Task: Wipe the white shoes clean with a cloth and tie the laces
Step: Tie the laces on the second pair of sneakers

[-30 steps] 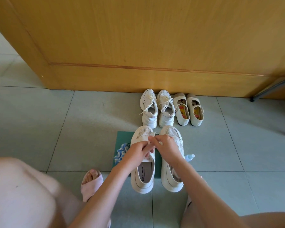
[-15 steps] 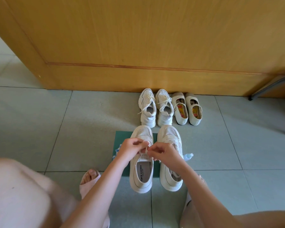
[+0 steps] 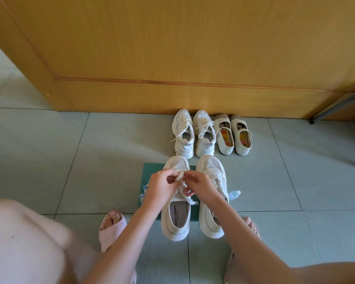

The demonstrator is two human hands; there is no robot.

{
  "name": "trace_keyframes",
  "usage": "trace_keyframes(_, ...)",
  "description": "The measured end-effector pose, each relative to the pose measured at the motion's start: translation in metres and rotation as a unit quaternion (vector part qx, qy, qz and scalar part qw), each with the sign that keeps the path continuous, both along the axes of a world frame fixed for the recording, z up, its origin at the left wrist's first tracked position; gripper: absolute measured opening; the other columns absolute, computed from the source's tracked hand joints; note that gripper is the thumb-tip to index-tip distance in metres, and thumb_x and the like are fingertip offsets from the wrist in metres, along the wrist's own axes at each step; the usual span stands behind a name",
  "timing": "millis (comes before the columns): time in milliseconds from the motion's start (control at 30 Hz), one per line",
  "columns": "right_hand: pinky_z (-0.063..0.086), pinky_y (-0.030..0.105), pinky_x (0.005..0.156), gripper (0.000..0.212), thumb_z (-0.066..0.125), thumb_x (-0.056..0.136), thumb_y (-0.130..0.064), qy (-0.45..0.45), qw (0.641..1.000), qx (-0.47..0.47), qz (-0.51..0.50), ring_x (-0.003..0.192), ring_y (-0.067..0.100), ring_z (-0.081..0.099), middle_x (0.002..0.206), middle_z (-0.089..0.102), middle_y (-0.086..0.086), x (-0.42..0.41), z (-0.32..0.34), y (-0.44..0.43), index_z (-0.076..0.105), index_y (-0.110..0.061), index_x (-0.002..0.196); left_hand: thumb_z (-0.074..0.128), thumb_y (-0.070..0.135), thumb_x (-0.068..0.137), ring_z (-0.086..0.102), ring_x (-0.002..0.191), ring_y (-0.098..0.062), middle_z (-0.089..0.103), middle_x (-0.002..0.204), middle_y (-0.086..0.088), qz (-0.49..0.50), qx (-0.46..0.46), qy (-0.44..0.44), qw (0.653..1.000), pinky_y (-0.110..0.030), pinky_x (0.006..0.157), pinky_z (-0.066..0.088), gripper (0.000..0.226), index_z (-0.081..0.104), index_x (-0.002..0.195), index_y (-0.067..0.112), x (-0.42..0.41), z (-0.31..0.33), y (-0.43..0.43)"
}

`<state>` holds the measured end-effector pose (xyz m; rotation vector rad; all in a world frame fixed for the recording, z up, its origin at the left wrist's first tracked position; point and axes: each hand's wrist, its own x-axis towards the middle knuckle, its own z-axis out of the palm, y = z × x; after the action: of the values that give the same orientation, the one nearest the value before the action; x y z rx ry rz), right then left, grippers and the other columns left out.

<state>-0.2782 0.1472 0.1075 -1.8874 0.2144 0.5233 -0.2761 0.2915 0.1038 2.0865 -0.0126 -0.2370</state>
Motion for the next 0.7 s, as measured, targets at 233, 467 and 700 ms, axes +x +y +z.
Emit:
trace_keyframes(233,0.055,0.028,0.077,0.018,0.065,0.084,-0.004,0.016,0.996,0.082,-0.01,0.078,0.019,0.065,0.092,0.071,0.009,0.001,-0.001,-0.009,0.069,-0.012,0.1,0.074,0.01,0.078,0.068,0.081,-0.005,0.073,0.086,0.007,0.051,-0.153,0.075,0.984,-0.017,0.073,0.054,0.017,0.071,0.086,0.025,-0.006,0.0,0.001)
trace_keyframes(467,0.04,0.01,0.054,0.018,0.065,0.082,-0.009,-0.037,0.996,-0.066,0.043,0.062,0.007,0.047,0.076,0.056,-0.004,0.009,0.005,-0.013,0.059,-0.024,0.091,0.075,0.012,0.076,0.068,0.083,-0.007,0.072,0.086,0.007,0.058,-0.158,0.077,0.983,-0.018,0.075,0.053,0.016,0.071,0.085,0.025,-0.008,-0.001,-0.001)
trace_keyframes(700,0.043,0.026,0.076,0.022,0.054,0.084,0.001,-0.186,0.914,-0.359,-0.02,0.096,0.016,0.048,0.099,0.06,-0.005,0.011,0.005,-0.029,0.068,-0.015,0.086,0.076,0.015,0.076,0.067,0.084,-0.011,0.072,0.087,-0.001,0.062,-0.158,0.102,0.98,-0.017,0.074,0.053,0.014,0.072,0.09,0.012,-0.007,-0.005,0.002)
